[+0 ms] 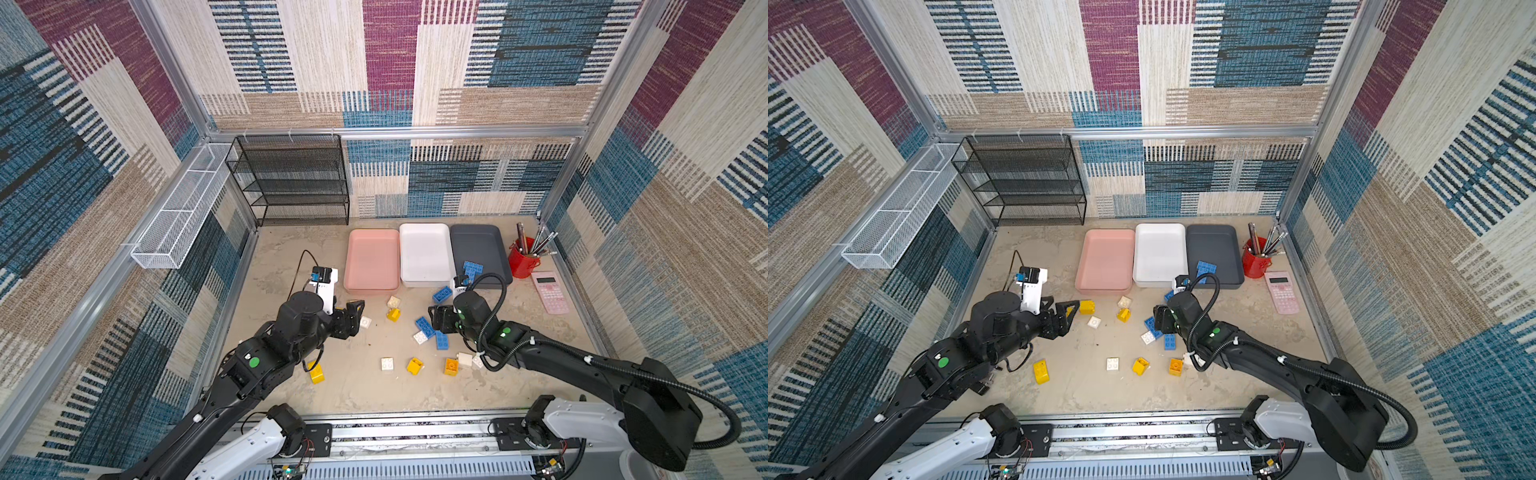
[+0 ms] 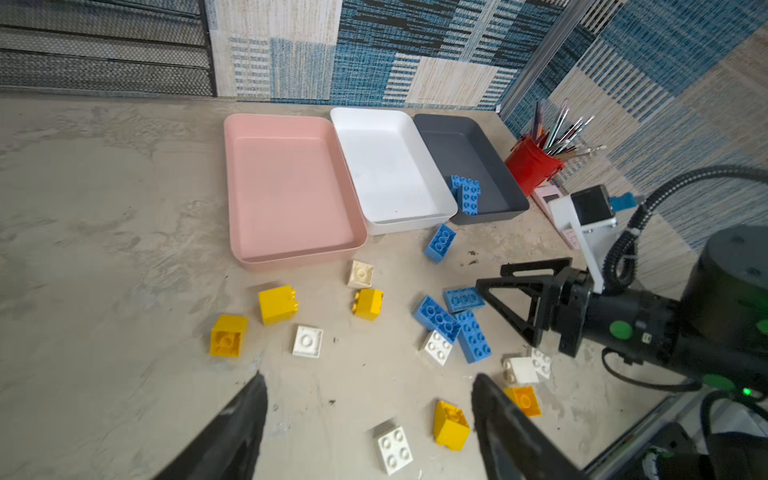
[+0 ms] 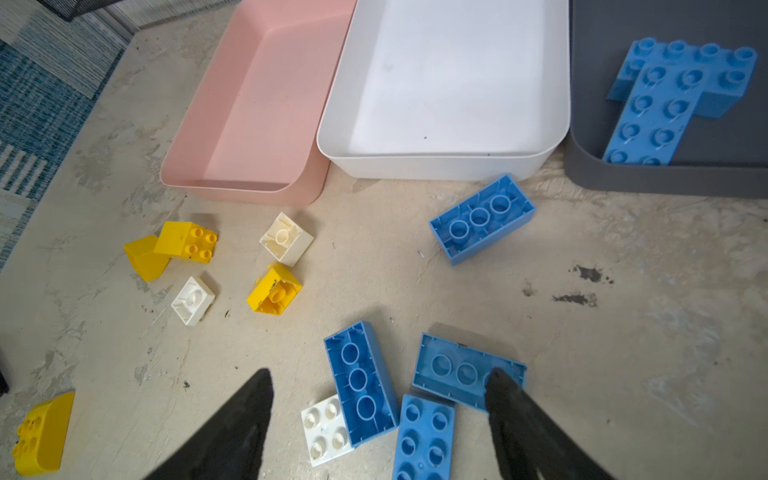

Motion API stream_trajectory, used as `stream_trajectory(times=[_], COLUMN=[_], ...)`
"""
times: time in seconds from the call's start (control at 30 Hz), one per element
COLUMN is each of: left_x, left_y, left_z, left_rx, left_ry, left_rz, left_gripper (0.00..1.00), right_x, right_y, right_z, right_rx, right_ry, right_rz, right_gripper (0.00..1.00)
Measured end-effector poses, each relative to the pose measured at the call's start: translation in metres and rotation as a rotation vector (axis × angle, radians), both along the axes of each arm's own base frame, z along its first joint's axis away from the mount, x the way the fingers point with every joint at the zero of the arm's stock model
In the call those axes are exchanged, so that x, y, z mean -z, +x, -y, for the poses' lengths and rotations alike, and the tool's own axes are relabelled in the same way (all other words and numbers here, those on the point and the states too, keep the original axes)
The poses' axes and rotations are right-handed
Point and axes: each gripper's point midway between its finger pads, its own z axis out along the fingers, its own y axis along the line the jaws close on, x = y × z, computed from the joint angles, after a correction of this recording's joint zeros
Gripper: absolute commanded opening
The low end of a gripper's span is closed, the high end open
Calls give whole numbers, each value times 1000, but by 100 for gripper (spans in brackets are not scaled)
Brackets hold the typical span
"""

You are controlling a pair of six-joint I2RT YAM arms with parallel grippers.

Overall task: Sort the legos into containers by color
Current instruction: 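Withdraw the left gripper while the right gripper grasps another blue brick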

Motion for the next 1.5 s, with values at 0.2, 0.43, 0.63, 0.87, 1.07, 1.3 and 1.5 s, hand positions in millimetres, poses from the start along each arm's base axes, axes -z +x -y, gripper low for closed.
stream_trajectory(times=[0.2, 0.43, 0.63, 0.87, 1.07, 1.3, 1.5], left_x=[19, 20, 21, 24, 25, 26, 26], left_y=[-23, -27, -29, -28, -27, -27, -27], left_z=[-20, -22, -19, -17, -17, -18, -18], left_rx=[9, 18, 36, 39, 39, 36, 36], left_ry=[49, 55, 47, 55, 59, 62, 62], left_rz=[-28, -30, -36, -48, -53, -56, -57], left_gripper=[78, 78, 78, 78, 79, 79, 79], right_x=[20, 30, 36, 64, 81, 89, 92], right_y=[13, 24, 23, 10, 3, -2, -1], right_z=[-6, -38, -50, -54, -51, -46, -45], right_rx=[25, -95, -195, -285, -323, -325, -320], right_ry=[-75, -114, -155, -215, -269, -303, -308], right_rz=[-57, -96, -117, -184, -222, -238, -240], right_gripper=[75, 54, 55, 56, 58, 55, 44])
